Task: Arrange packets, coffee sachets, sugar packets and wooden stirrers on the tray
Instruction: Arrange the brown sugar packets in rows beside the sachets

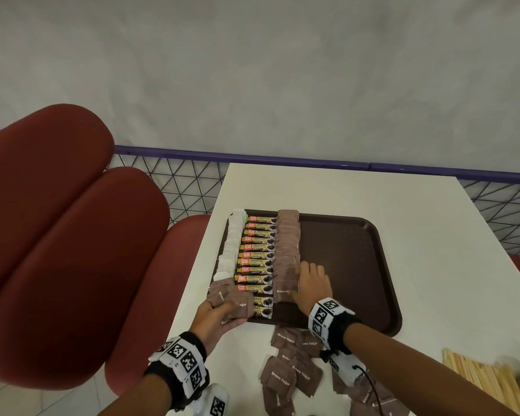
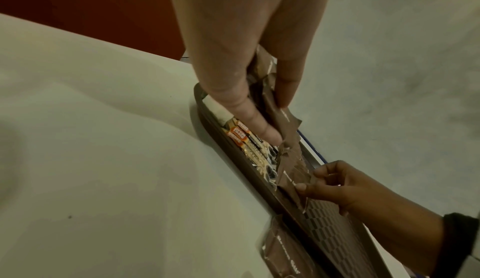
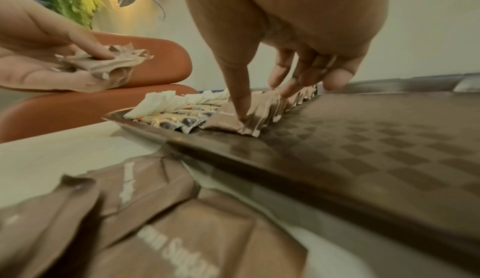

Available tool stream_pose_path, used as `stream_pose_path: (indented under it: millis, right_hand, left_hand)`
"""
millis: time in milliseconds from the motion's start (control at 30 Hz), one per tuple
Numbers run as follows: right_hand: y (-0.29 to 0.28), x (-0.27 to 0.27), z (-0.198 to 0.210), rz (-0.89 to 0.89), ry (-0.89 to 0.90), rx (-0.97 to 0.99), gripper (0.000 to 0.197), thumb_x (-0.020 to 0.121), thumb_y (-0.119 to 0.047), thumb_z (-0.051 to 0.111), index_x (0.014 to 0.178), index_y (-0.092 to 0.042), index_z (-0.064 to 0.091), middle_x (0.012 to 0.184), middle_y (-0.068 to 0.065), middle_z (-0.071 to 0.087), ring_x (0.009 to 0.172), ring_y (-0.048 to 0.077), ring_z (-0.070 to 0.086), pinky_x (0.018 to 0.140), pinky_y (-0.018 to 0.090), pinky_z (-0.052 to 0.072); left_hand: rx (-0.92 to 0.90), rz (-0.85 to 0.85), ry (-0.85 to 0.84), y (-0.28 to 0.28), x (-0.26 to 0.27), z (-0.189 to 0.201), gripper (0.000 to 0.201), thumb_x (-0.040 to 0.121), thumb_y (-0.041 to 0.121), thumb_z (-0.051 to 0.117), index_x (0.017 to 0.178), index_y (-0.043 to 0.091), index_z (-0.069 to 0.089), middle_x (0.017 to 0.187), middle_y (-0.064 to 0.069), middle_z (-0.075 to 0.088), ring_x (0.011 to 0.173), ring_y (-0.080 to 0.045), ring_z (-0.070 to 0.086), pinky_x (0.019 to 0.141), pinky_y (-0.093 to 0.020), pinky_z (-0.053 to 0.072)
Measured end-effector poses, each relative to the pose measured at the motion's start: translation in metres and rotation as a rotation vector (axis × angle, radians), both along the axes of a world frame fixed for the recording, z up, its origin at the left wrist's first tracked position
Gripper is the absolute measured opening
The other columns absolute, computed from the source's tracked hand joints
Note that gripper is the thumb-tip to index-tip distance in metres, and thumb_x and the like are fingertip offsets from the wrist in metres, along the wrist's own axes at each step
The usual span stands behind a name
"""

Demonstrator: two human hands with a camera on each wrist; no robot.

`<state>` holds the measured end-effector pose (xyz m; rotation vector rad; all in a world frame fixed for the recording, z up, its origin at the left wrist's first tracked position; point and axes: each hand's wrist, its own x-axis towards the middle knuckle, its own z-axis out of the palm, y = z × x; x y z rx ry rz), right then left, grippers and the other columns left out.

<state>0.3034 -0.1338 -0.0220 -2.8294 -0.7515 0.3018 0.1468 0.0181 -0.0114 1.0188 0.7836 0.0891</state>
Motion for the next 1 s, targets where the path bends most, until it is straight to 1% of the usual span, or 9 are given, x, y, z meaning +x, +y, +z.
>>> stream_pose_path:
  millis: [167,367,500,567,667,767,867,933,1000]
  right_hand:
    - [-0.002,-0.011,0.009,0.137,0.031,0.173,0.039,0.087,-0.041,0.055,0.117,-0.018,0.045,0.121,-0.001,0.048,0.112,0.017,0.042,0.096,0.03,0.037]
    - [0.004,-0.038,0.014,0.319,0.454,0.404,0.045,0.077,-0.056,0.055,0.102,-0.019,0.056,0.094,-0.005,0.051,0.09,0.011,0.046,0.078,0.026,0.04]
    - [0.005,-0.048,0.008,0.243,0.683,0.484,0.019,0.082,-0.029,0.066,0.084,-0.025,0.048,0.084,-0.004,0.054,0.077,0.01,0.048,0.07,0.025,0.042]
    - [0.002,-0.046,0.011,0.185,0.692,0.503,0.024,0.083,-0.02,0.067,0.075,-0.028,0.046,0.085,-0.001,0.056,0.079,0.012,0.051,0.074,0.026,0.044]
    - [-0.006,-0.032,0.022,0.088,0.608,0.524,0.026,0.084,-0.012,0.064,0.072,-0.026,0.046,0.09,0.002,0.058,0.084,0.014,0.053,0.069,0.015,0.04]
    - [-0.015,-0.011,0.025,-0.007,0.551,0.515,0.019,0.085,-0.012,0.064,0.077,-0.022,0.049,0.097,0.009,0.063,0.087,0.015,0.053,0.073,0.02,0.04]
    - [-0.02,0.002,0.022,-0.023,0.559,0.451,0.014,0.086,-0.012,0.063,0.085,-0.024,0.056,0.106,0.006,0.064,0.091,0.011,0.053,0.078,0.017,0.037]
    - [-0.021,0.005,0.021,-0.011,0.551,0.377,0.016,0.086,-0.012,0.063,0.102,-0.01,0.06,0.109,0.006,0.065,0.091,0.013,0.055,0.079,0.018,0.04]
    - [-0.02,0.005,0.015,-0.029,0.531,0.316,0.016,0.085,-0.014,0.064,0.099,-0.009,0.059,0.106,0.009,0.066,0.089,0.017,0.058,0.081,0.024,0.044]
  left_hand:
    - [0.017,-0.003,-0.001,-0.003,0.002,0.002,0.041,0.085,-0.006,0.059,0.125,0.0,0.051,0.119,-0.021,0.061,0.097,-0.03,0.064,0.064,-0.031,0.059]
    - [0.002,-0.066,-0.009,-0.015,0.005,0.005,0.036,0.085,-0.001,0.061,0.121,0.001,0.054,0.116,-0.025,0.063,0.099,-0.033,0.066,0.073,-0.035,0.059]
    - [-0.075,-0.077,-0.01,-0.02,0.006,0.005,0.033,0.087,0.007,0.061,0.12,0.003,0.056,0.114,-0.024,0.065,0.09,-0.03,0.068,0.077,-0.038,0.059]
    - [-0.117,-0.086,-0.003,-0.02,0.004,0.006,0.029,0.09,0.013,0.058,0.119,0.006,0.057,0.113,-0.021,0.067,0.098,-0.033,0.067,0.08,-0.038,0.058]
    - [-0.163,-0.039,0.012,-0.015,0.0,0.004,0.026,0.095,0.016,0.051,0.119,0.005,0.055,0.114,-0.025,0.065,0.106,-0.039,0.063,0.085,-0.041,0.055]
    - [-0.14,0.012,0.029,-0.007,-0.003,-0.001,0.028,0.097,0.013,0.044,0.12,0.0,0.052,0.115,-0.028,0.063,0.105,-0.038,0.062,0.09,-0.042,0.051]
    - [-0.099,0.01,0.034,-0.002,-0.005,-0.004,0.028,0.097,0.01,0.043,0.12,-0.004,0.053,0.113,-0.026,0.063,0.103,-0.036,0.064,0.088,-0.04,0.052]
    - [-0.06,0.004,0.042,-0.001,-0.006,-0.004,0.026,0.096,0.009,0.046,0.119,-0.001,0.054,0.115,-0.023,0.063,0.104,-0.034,0.063,0.083,-0.038,0.052]
    - [-0.017,0.011,0.058,-0.002,-0.006,-0.005,0.028,0.093,0.007,0.05,0.121,0.005,0.054,0.117,-0.019,0.062,0.107,-0.033,0.061,0.08,-0.036,0.052]
